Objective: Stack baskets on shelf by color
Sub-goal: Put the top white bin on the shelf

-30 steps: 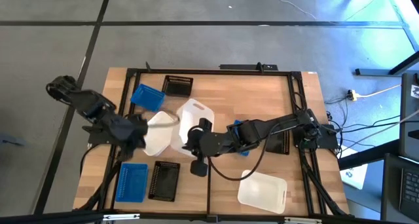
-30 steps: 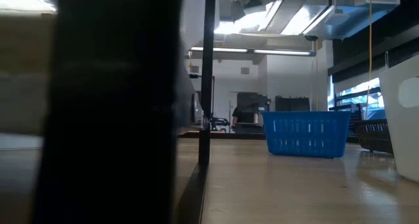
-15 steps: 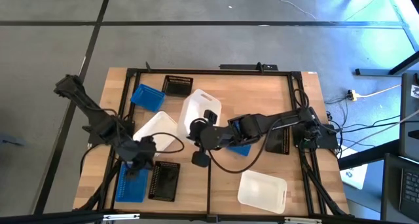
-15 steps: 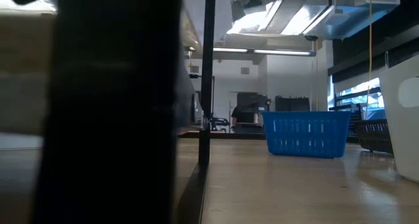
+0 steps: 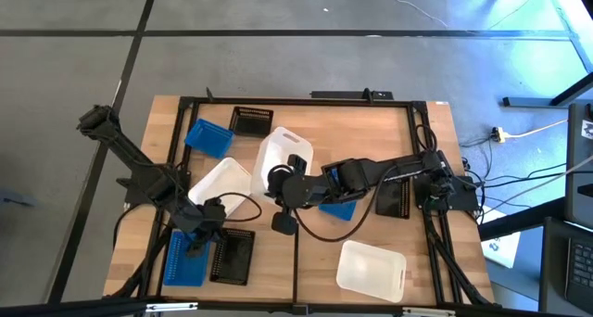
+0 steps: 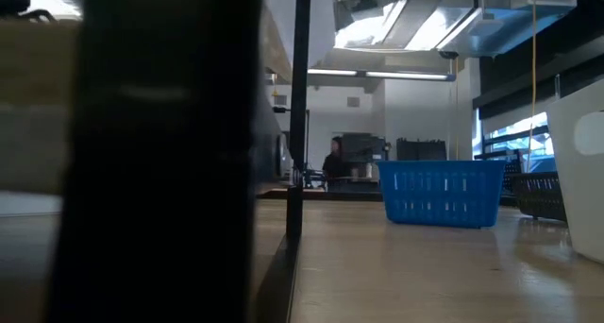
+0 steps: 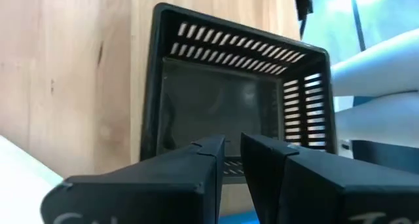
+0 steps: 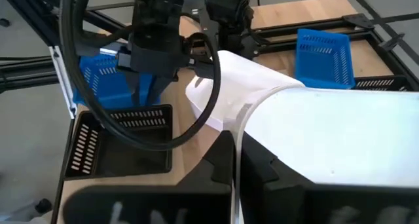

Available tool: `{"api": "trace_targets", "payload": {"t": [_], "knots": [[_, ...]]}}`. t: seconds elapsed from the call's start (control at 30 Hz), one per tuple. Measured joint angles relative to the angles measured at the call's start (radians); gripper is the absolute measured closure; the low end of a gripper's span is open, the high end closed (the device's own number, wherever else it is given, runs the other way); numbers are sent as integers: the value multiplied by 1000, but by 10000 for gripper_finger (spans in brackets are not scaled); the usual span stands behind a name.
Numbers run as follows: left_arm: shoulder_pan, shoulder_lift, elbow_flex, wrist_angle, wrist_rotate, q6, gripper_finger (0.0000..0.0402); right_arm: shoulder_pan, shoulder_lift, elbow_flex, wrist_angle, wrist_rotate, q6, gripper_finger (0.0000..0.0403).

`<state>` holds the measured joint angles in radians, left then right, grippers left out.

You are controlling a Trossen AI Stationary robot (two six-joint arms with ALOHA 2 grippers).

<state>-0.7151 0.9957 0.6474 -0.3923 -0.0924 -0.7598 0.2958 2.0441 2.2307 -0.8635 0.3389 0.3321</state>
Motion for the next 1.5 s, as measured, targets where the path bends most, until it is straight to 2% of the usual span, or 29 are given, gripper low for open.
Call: {"api": "trace_targets", "payload": {"t": [0.3,0.47,0.67,1.13,1.27,1.5], "knots": [[0,3,-11,-1,-20,0,360,0,0,0,-5,0,0,403],[8,48,-11,-2,-17,2,360,0,0,0,-4,8,-3,403],[8,92,-11,-2,35,-2,360,0,0,0,-4,8,-1,403],[-16,92,-11,-20,137,-53,360,0,0,0,-3,8,0,403],[-15,87,-9,-22,145,-49,360,0,0,0,-3,8,0,403],[-7,86,68,-14,132,28,360,0,0,0,-3,8,0,403]]}}
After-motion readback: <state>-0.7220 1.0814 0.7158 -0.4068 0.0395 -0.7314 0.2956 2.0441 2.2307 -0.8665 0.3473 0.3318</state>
